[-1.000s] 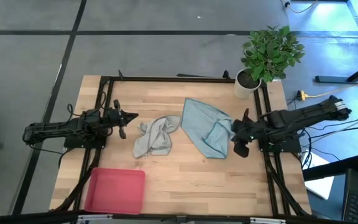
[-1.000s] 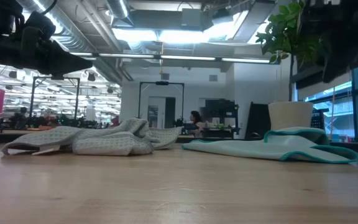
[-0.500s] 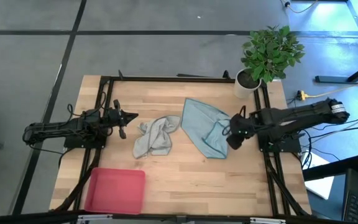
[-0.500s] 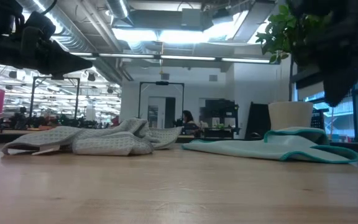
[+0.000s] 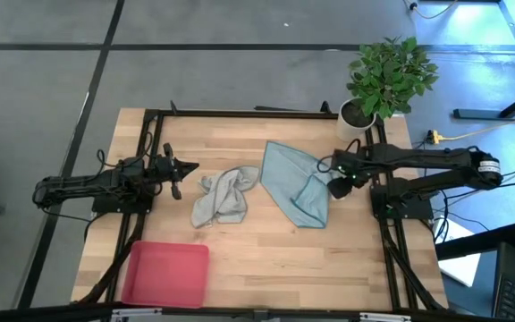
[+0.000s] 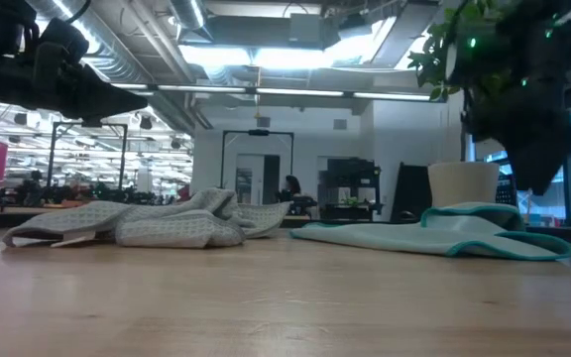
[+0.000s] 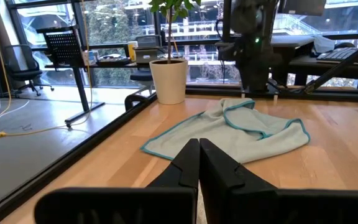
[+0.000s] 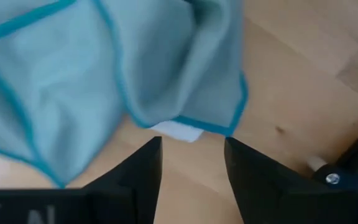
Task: Roll microfiber towels into tight, uniform cylinder then place into a basket
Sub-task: Fold the blue towel
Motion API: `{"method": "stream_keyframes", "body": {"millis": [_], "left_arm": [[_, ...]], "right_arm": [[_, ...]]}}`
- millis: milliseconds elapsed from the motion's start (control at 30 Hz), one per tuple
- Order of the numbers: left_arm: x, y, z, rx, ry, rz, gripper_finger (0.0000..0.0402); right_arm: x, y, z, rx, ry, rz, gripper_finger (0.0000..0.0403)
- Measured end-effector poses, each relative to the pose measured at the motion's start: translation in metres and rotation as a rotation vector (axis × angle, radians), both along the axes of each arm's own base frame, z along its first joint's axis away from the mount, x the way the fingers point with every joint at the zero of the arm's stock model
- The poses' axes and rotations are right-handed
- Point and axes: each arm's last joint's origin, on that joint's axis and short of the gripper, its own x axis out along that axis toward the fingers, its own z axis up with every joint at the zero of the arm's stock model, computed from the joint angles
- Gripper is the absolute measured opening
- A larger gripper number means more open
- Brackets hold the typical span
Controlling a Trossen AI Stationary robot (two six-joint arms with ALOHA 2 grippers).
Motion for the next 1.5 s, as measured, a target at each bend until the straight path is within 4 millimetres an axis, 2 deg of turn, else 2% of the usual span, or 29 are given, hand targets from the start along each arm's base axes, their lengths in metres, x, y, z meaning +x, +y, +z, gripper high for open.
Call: {"method": "stream_keyframes", "body": {"millis": [133, 500, 833, 1067, 1233, 1500], "left_arm": [[0.0, 0.0, 0.0, 0.0, 0.0, 0.0, 0.0], [0.0, 0.0, 0.0, 0.0, 0.0, 0.0, 0.0], [0.0, 0.0, 0.0, 0.0, 0.0, 0.0, 0.0], [0.0, 0.0, 0.0, 0.0, 0.0, 0.0, 0.0], [0.0, 0.0, 0.0, 0.0, 0.0, 0.0, 0.0], [0.0, 0.0, 0.0, 0.0, -0.001, 0.0, 0.0]], "right_arm": [[-0.006, -0.008, -0.015, 0.02, 0.052, -0.038, 0.0174], [-0.004, -0.021, -0.047, 0.076, -0.002, -0.055, 0.0174], [0.0, -0.026, -0.062, 0.091, 0.057, -0.034, 0.0174], [0.002, -0.028, -0.065, 0.088, 0.057, -0.011, 0.0173], [0.002, -0.028, -0.066, 0.063, 0.069, -0.006, 0.0141], [0.002, -0.032, -0.066, -0.062, 0.106, 0.054, 0.0035]]}}
